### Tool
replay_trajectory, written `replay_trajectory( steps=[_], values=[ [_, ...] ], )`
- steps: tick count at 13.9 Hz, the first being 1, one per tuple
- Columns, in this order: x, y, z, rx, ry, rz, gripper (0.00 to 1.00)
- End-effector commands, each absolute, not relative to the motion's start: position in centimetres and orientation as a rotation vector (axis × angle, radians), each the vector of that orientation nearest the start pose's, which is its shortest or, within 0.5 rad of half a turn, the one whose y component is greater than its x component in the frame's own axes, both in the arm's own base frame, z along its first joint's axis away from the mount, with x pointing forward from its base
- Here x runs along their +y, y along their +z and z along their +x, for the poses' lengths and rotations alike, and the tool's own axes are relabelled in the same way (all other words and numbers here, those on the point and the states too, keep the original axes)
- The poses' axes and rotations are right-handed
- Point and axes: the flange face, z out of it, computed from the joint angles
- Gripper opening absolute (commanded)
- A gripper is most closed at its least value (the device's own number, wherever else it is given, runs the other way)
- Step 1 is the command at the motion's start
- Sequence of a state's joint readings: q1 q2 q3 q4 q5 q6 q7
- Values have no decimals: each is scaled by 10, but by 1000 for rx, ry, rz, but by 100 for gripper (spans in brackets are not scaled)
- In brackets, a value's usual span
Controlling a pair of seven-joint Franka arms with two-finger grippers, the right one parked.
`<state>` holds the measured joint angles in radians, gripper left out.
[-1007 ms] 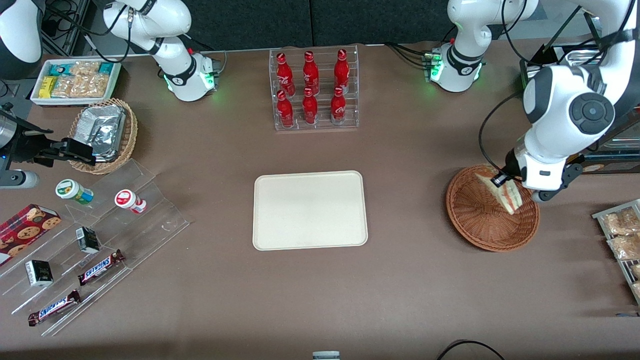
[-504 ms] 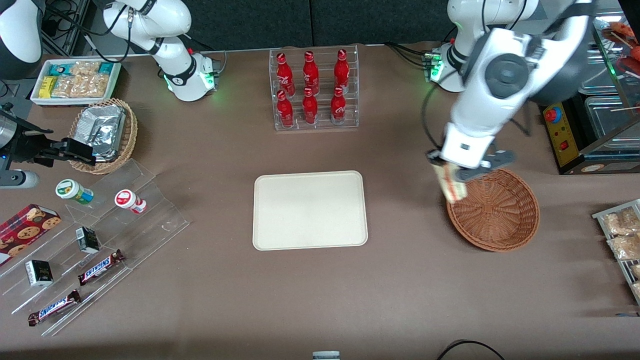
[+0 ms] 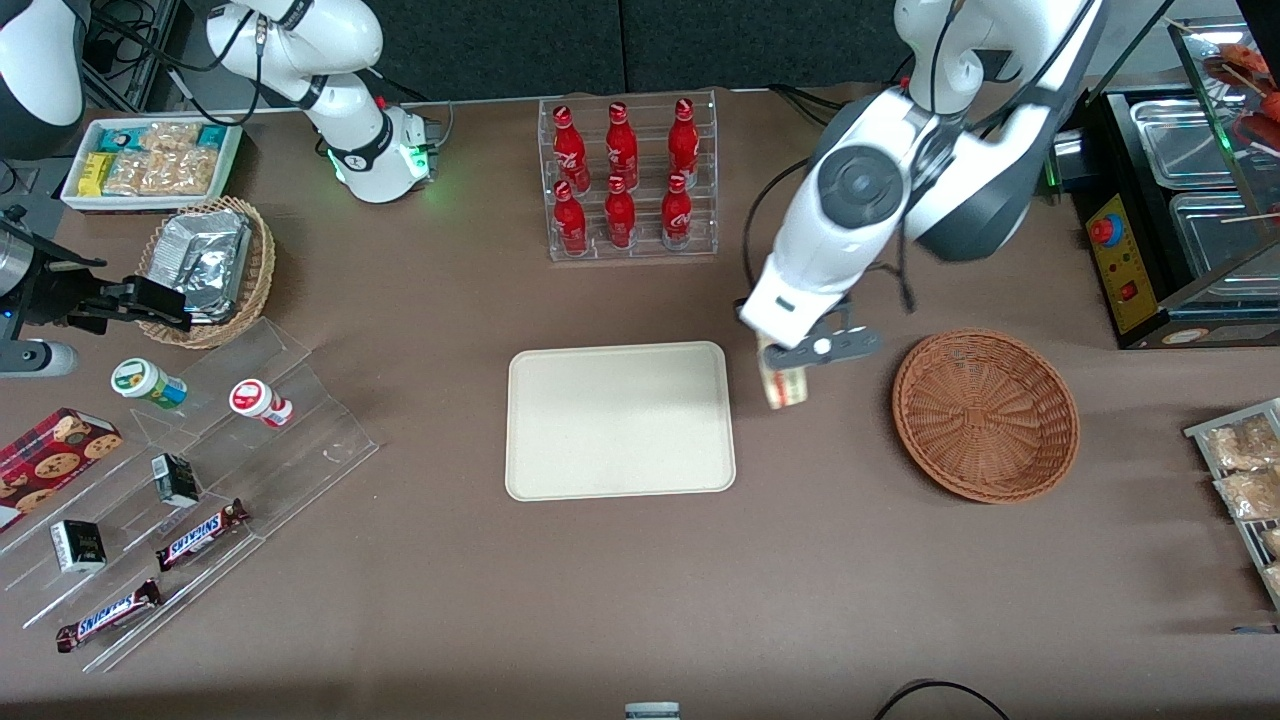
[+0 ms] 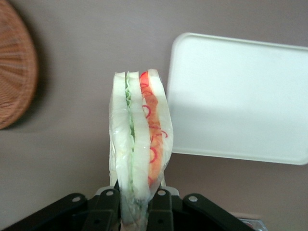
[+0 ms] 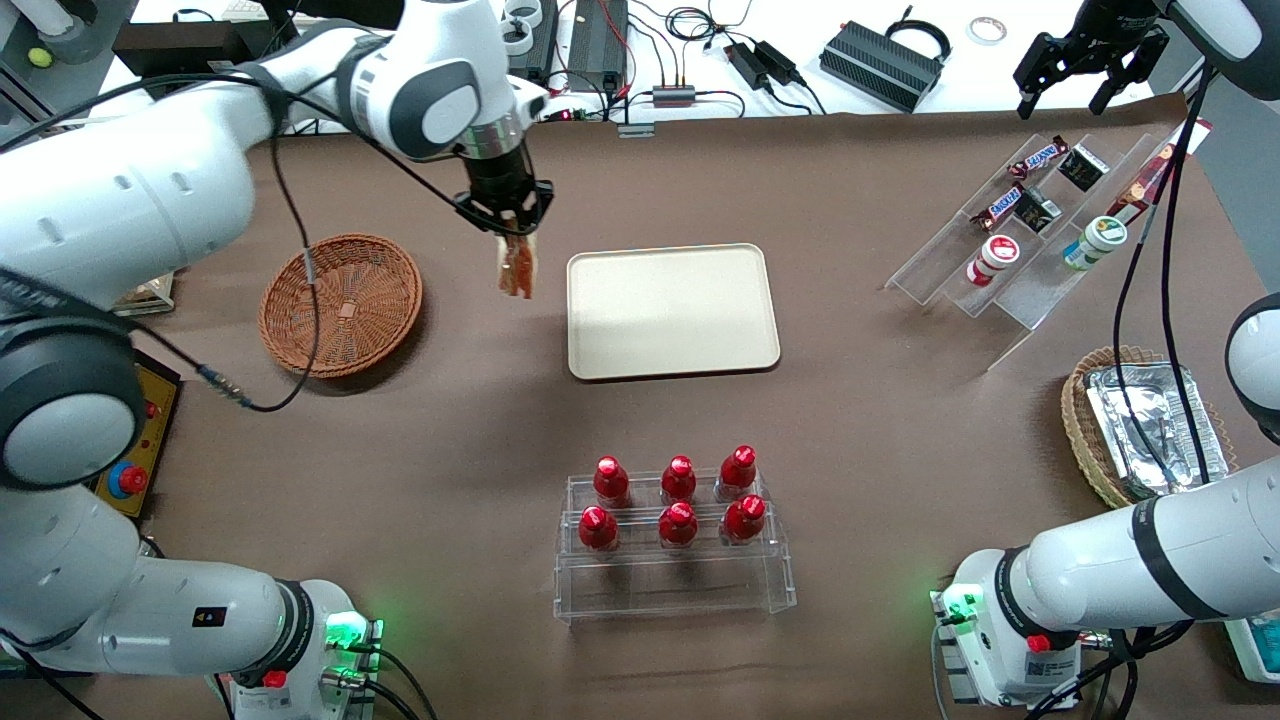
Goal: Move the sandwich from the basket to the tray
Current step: 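Carry the held sandwich with the left gripper over the cream tray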
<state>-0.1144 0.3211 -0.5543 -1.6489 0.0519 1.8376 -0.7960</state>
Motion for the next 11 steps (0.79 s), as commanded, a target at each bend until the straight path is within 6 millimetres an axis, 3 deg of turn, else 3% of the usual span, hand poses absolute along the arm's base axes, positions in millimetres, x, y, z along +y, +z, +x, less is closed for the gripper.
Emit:
replay_trajectory(
  steps=[1,2,5,7,9,11],
  values=[
    [-416,416,533,-154,214,-3199,21],
    [-421,403,536,-192,197,-3199,21],
    [-469,377,515,-116,114,-3219,21],
    [-477,346,520,-164,73,-3228,22],
    [-492,325,513,-159,-7,-3216,21],
    [-495,305,516,-154,-48,-3220,21]
  ],
)
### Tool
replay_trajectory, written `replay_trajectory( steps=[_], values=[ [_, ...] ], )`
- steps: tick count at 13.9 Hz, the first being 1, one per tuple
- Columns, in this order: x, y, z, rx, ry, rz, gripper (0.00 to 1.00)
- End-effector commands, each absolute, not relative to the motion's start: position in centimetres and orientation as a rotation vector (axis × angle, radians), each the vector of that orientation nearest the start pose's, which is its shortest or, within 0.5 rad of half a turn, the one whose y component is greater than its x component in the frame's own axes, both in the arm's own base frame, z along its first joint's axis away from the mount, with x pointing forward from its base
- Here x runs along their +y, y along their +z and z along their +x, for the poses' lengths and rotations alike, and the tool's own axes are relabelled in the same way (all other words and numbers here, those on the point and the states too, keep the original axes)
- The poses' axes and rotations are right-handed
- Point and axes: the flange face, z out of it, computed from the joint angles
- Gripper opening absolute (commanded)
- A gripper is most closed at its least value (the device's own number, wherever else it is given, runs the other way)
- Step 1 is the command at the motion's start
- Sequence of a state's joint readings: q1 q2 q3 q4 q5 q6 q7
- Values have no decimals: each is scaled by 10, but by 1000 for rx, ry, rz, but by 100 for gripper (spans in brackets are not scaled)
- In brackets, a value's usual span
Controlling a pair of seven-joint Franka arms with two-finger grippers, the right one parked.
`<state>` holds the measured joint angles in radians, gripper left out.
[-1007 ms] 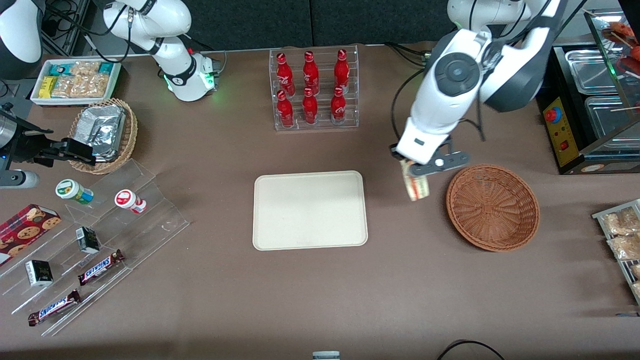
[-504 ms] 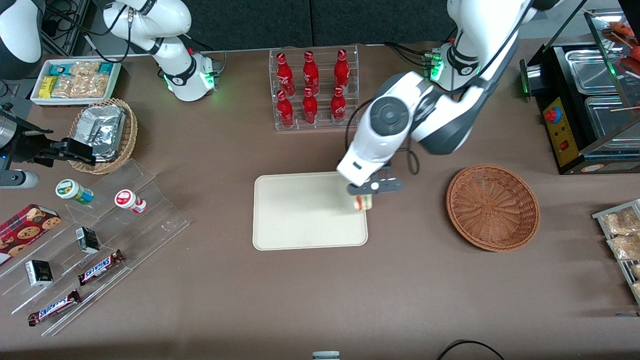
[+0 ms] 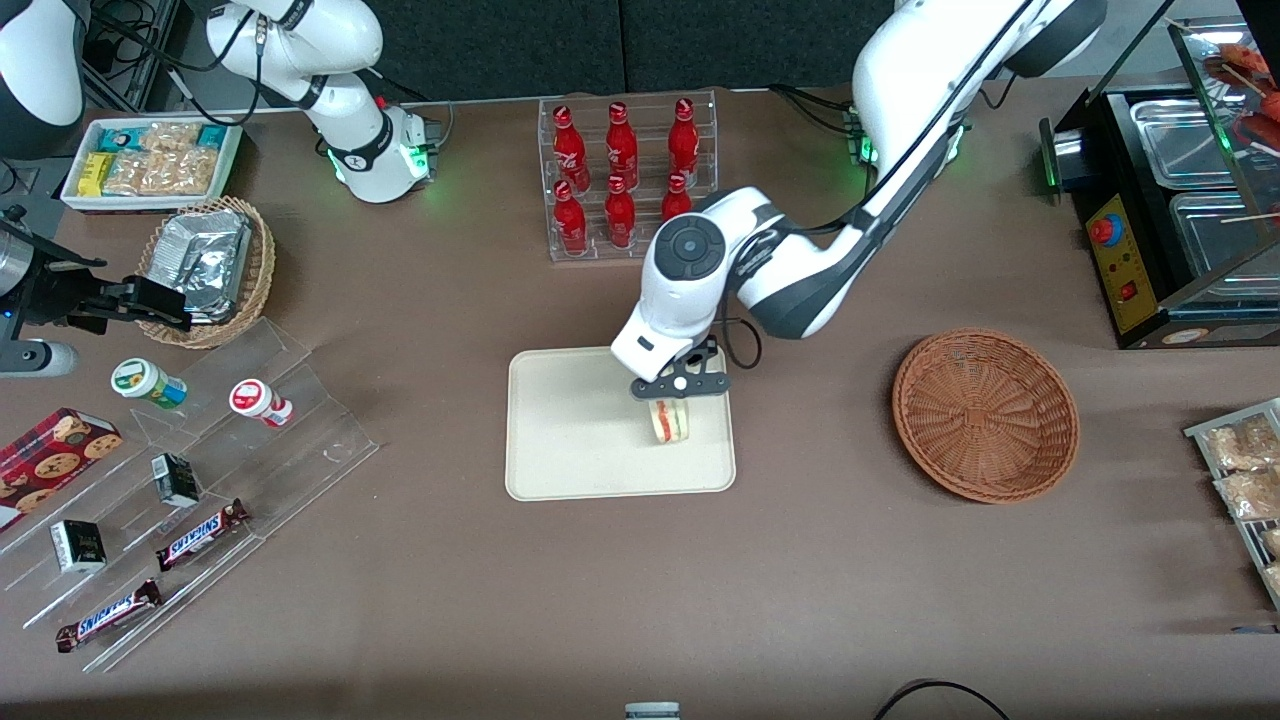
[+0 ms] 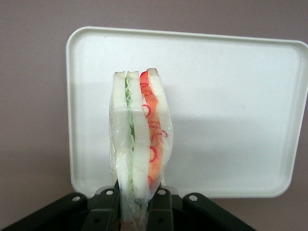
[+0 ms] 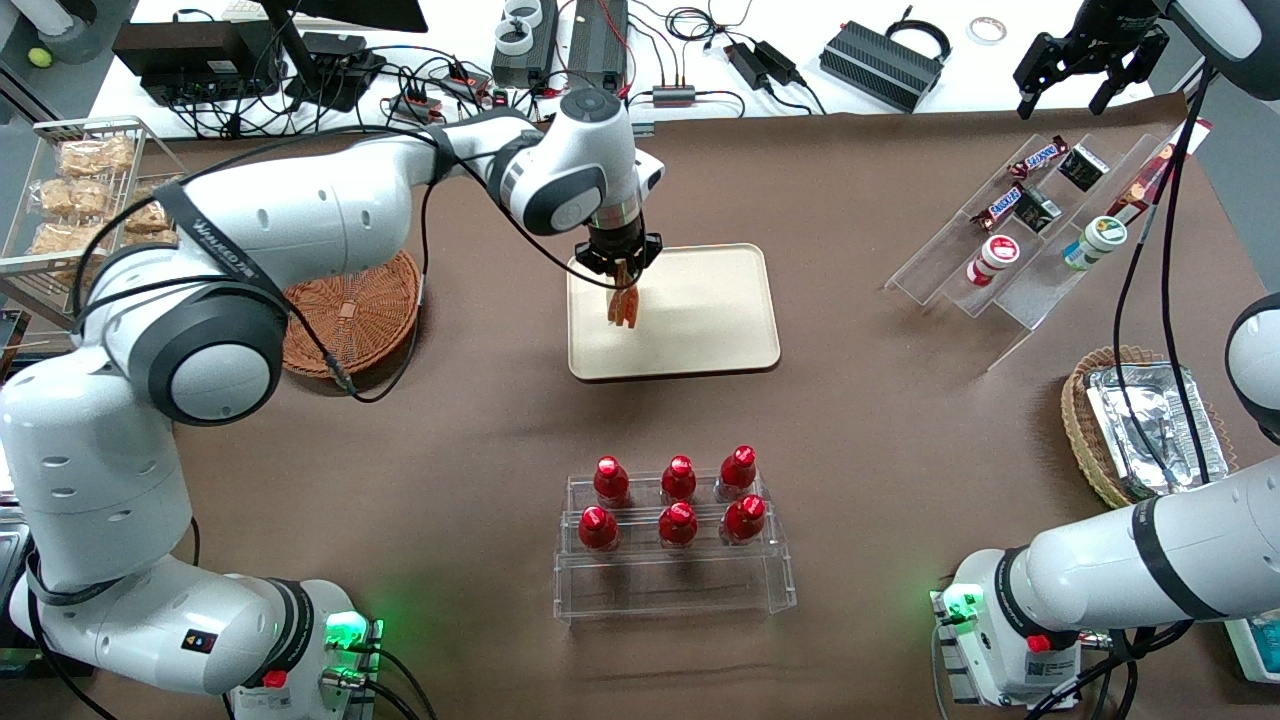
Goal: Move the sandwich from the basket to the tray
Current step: 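Carry the held sandwich with the left gripper over the cream tray, then lower the sandwich onto the tray and open the left gripper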
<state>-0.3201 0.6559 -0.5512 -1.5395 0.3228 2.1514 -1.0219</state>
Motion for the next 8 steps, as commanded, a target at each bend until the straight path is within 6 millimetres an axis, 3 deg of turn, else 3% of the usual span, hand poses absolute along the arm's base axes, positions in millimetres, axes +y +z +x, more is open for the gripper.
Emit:
replay_trajectory(
  steps=[1,8],
  values=[
    [-496,294,517,-147,-65,-3220,21],
    [-499,260,513,-139,-159,-3220,24]
  ],
)
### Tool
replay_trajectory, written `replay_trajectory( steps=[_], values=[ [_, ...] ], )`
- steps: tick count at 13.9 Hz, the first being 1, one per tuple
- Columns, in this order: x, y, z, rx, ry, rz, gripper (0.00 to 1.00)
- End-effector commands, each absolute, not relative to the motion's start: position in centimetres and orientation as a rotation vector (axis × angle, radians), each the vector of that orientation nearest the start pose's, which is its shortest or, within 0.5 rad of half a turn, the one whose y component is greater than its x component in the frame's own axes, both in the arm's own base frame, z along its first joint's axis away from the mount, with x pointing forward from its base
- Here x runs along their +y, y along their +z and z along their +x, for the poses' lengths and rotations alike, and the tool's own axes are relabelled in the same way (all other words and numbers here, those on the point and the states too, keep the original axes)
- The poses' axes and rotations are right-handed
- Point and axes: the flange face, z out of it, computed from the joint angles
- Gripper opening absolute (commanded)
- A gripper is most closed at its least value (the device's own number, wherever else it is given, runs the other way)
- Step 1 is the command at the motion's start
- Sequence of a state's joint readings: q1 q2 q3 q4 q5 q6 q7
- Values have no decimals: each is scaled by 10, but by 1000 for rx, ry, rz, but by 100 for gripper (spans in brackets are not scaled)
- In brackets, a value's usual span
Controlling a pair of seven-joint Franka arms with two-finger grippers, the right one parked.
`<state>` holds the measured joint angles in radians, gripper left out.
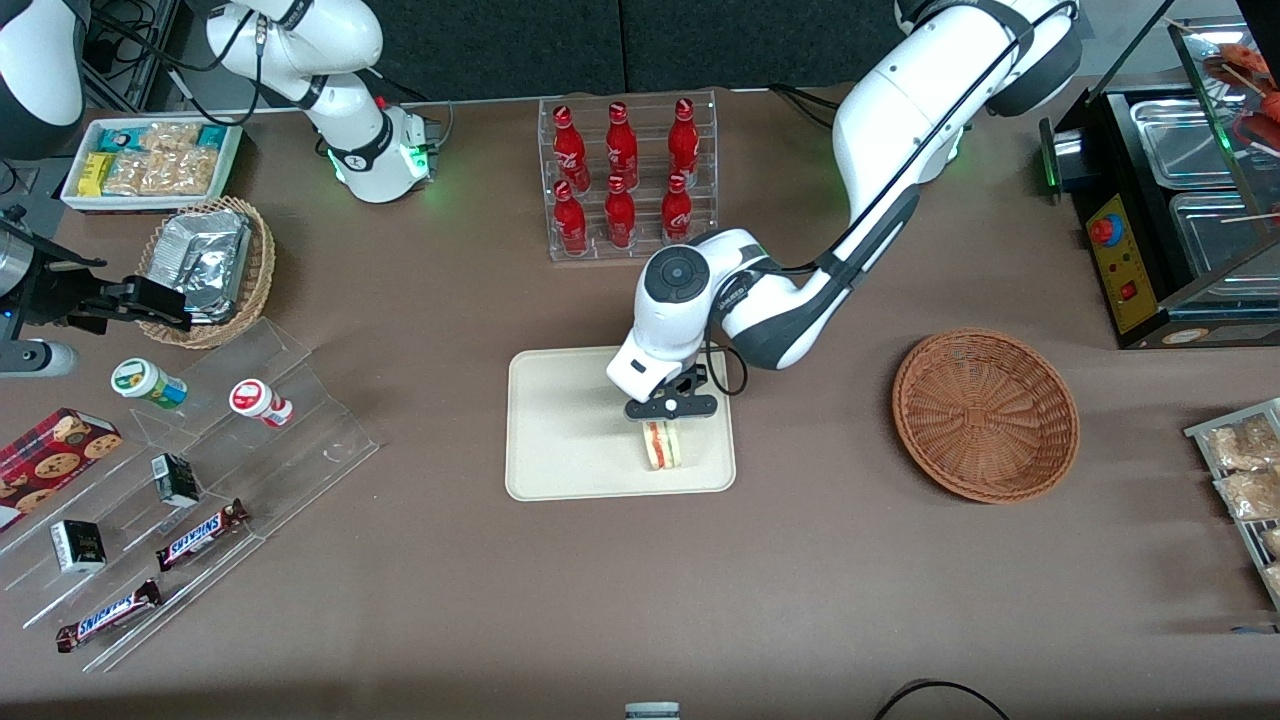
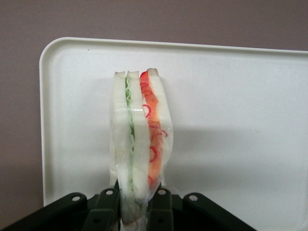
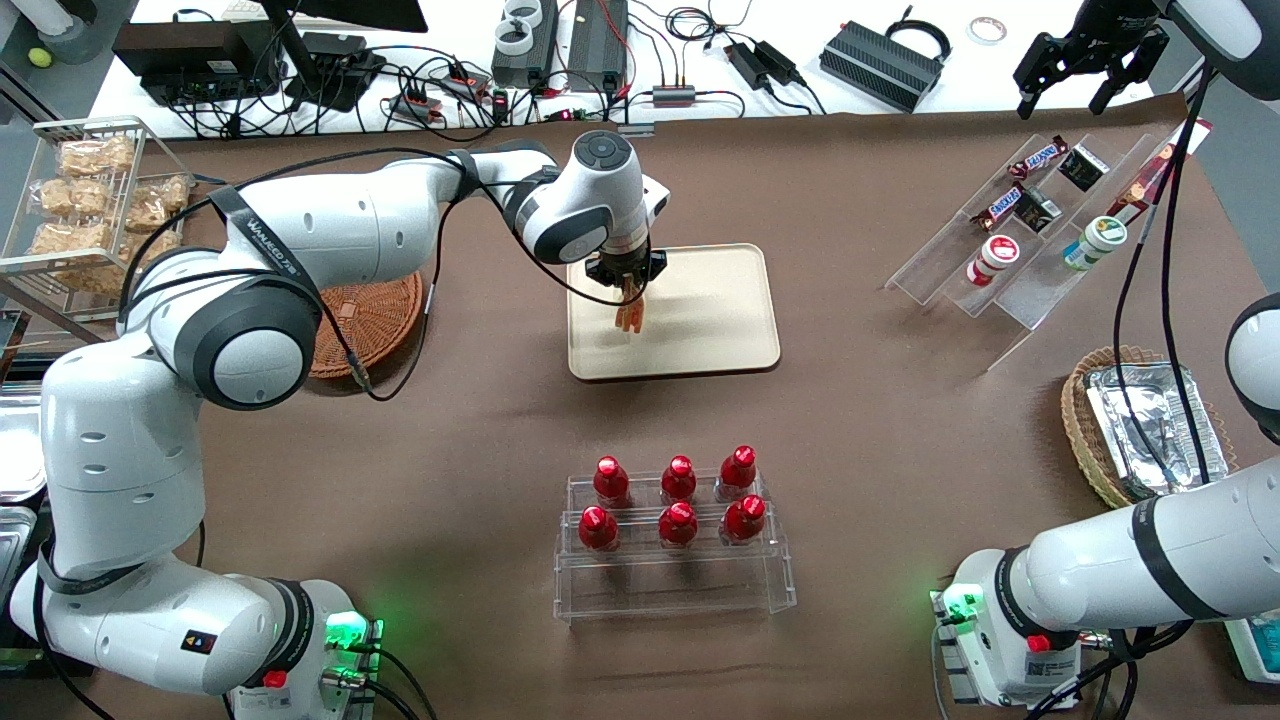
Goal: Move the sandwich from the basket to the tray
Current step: 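Lower the sandwich onto the tray and open the left gripper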
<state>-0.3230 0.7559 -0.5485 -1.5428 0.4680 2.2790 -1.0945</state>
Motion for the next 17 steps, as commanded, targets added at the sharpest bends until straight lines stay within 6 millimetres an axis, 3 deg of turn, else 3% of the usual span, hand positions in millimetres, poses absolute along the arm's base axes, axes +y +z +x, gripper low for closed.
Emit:
replay_trajectory(
  steps=[1,2,3,4,6,7,9,11,13,17],
  values=[
    [-498,257,515,-138,-164,-3217,25],
    [-497,253,514,-135,-155,-3215,25],
    [-497,253,514,-134,-157,-3214,31],
    [-498,253,513,-132,-154,-3215,43],
    [-497,251,513,-134,-147,-3210,49],
    [-497,249,512,-128,-142,-3207,60],
    [-496,249,511,-125,-138,-3202,93],
    [-494,258,512,-135,-145,-3190,99],
    [-488,285,512,-175,-145,-3130,99],
    [-474,368,512,-328,-196,-3107,99]
  ],
)
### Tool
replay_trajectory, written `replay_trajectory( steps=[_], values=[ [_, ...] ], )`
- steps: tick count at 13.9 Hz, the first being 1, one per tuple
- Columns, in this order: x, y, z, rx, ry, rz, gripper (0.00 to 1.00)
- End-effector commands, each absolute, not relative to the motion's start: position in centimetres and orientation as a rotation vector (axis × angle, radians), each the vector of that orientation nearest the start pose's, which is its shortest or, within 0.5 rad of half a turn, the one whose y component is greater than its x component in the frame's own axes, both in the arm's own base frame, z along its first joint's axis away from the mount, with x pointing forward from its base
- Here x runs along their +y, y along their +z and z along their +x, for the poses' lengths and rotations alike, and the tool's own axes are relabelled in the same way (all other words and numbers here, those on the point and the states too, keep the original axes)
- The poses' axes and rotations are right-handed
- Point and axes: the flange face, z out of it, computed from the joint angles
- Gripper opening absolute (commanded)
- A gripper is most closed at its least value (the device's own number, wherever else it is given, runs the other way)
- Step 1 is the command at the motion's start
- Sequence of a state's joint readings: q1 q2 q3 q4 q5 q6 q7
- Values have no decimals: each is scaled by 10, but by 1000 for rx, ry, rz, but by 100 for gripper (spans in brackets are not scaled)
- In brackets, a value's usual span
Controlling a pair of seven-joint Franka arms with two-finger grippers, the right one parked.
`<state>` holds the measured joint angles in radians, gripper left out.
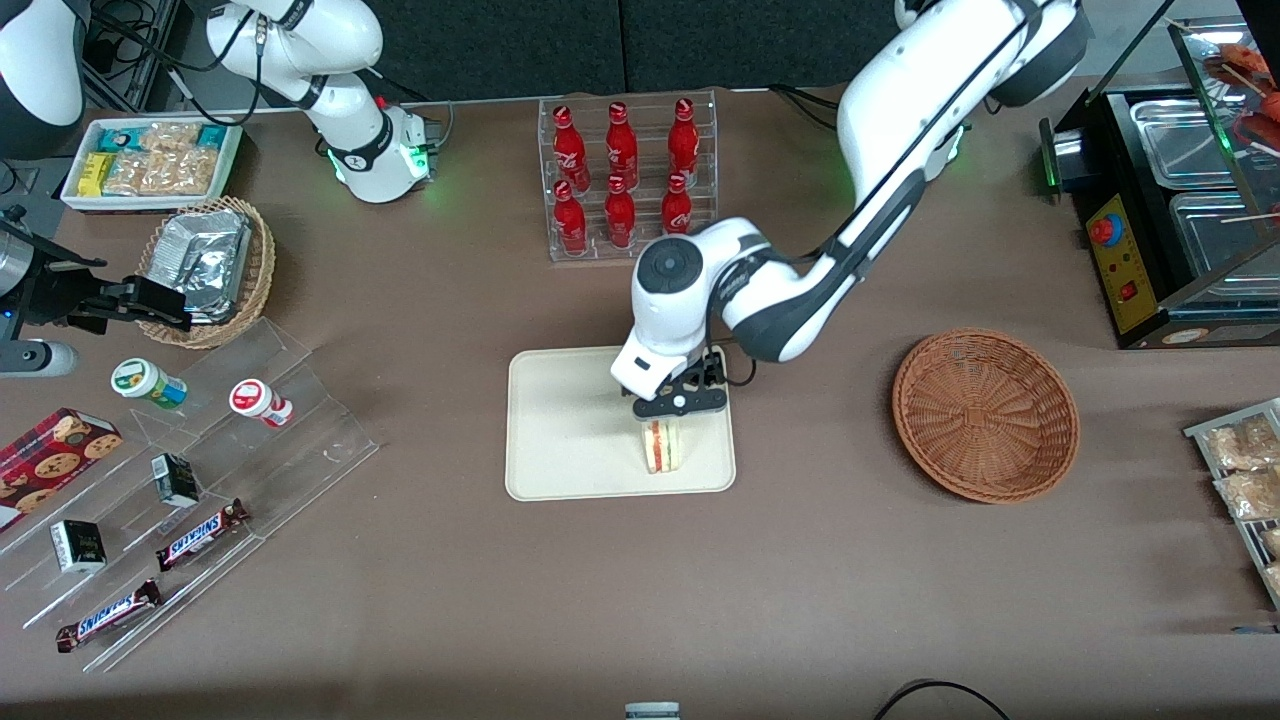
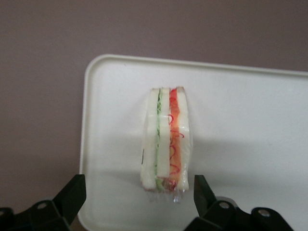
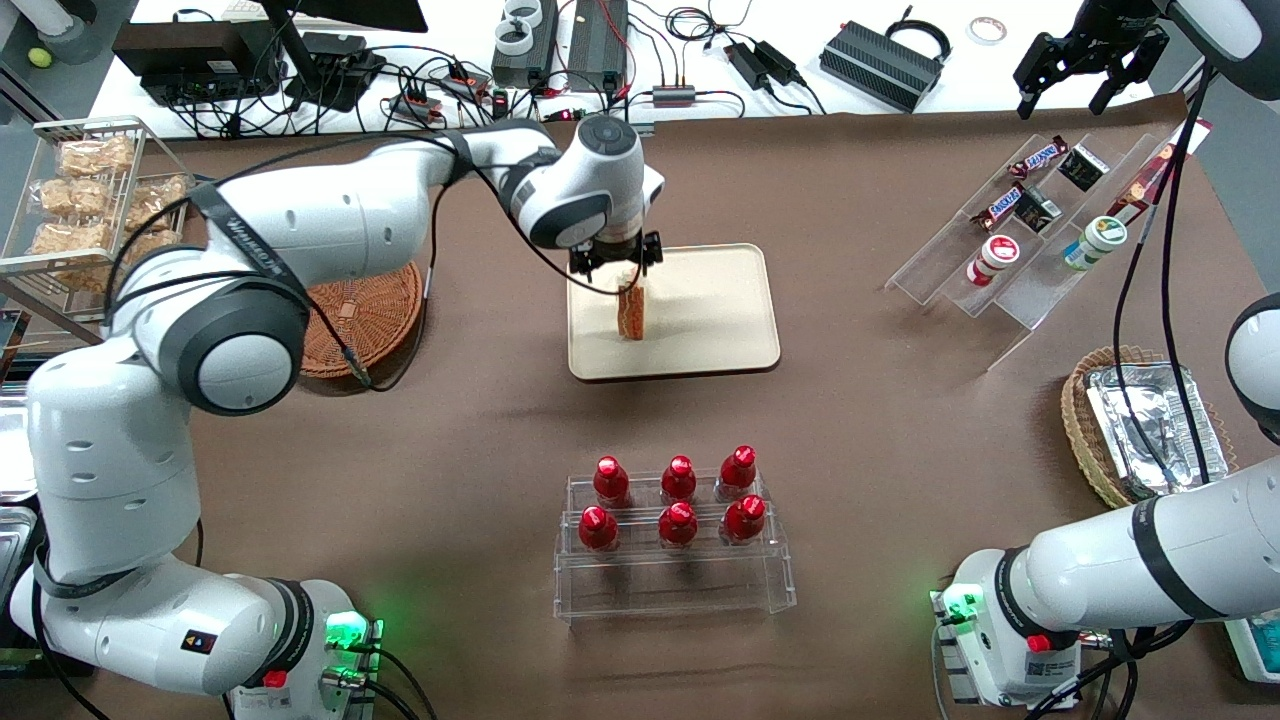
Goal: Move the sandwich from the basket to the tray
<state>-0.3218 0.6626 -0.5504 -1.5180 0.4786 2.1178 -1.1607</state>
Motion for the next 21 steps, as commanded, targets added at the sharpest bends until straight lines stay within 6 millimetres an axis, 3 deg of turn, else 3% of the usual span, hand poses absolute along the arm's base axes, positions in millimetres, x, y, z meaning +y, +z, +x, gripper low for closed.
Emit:
replay_trajectory(
  steps=[1,2,4,6,8,16,21],
  values=[
    [-463,392,515,-364,-207,-3092,99],
    [-446,412,520,-403,-204,-3062,99],
    [-430,458,518,-486,-207,-3042,99],
    [-396,489,525,-555,-203,-2988,99],
    [-376,517,523,-616,-201,-2977,99],
    [-271,596,519,-443,-65,-2970,99],
    [-164,654,507,-258,63,-3065,99]
  ],
)
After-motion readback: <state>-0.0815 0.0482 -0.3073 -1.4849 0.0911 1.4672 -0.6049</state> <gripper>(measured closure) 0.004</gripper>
